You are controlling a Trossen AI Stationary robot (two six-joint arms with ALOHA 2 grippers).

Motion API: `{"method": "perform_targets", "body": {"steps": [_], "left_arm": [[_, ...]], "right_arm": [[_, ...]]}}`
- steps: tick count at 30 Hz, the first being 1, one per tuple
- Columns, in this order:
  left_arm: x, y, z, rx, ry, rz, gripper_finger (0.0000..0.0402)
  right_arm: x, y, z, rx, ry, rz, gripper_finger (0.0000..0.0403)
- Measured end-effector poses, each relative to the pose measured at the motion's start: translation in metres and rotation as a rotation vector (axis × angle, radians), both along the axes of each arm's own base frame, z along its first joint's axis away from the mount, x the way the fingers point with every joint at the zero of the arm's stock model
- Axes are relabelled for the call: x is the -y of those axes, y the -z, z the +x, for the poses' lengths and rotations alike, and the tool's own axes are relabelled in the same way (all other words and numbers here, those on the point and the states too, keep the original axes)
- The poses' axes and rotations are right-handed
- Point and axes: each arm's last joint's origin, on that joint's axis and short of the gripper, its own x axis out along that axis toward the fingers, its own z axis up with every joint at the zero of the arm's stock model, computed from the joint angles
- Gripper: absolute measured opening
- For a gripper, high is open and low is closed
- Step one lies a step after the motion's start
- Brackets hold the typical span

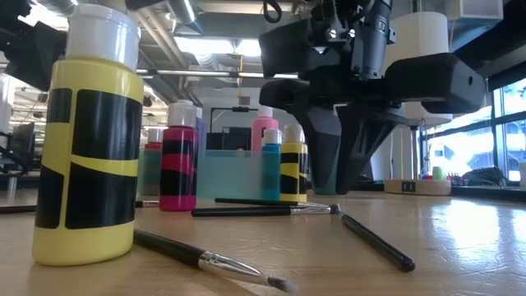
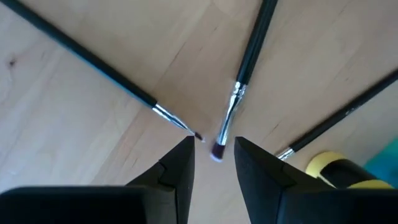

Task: Pick & Place Paint Supplies
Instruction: Put the black paint brush into the dark green cup

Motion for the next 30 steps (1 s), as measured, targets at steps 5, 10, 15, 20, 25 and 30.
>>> {"method": "perform_targets", "body": {"steps": [5, 10, 15, 20, 25, 30], "left_arm": [[0.000, 0.000, 0.000, 0.006, 0.002, -0.001, 0.0169], [0.000, 0.000, 0.000, 0.006, 0.002, -0.001, 0.0169], [0.000, 0.000, 0.000, 0.006, 0.002, -0.002, 0.0169], [0.000, 0.000, 0.000, 0.005, 0.002, -0.002, 0.0169], [0.000, 0.000, 0.000, 0.005, 0.002, -0.002, 0.0169], [0.000, 0.000, 0.000, 0.005, 0.002, -0.002, 0.0169]], "right_arm": [[-0.001, 0.000, 0.001, 0.003, -0.013, 0.018, 0.0116], [0.001, 0.001, 0.006, 0.038, -0.029, 0.028, 0.0116], [0.006, 0.002, 0.011, 0.059, -0.031, 0.035, 0.0116], [0.010, 0.002, 0.010, 0.038, -0.009, 0.030, 0.0116], [0.011, 0.010, 0.011, 0.045, -0.004, 0.034, 0.0116], [0.013, 0.021, 0.005, 0.020, -0.003, 0.036, 0.0116]]}}
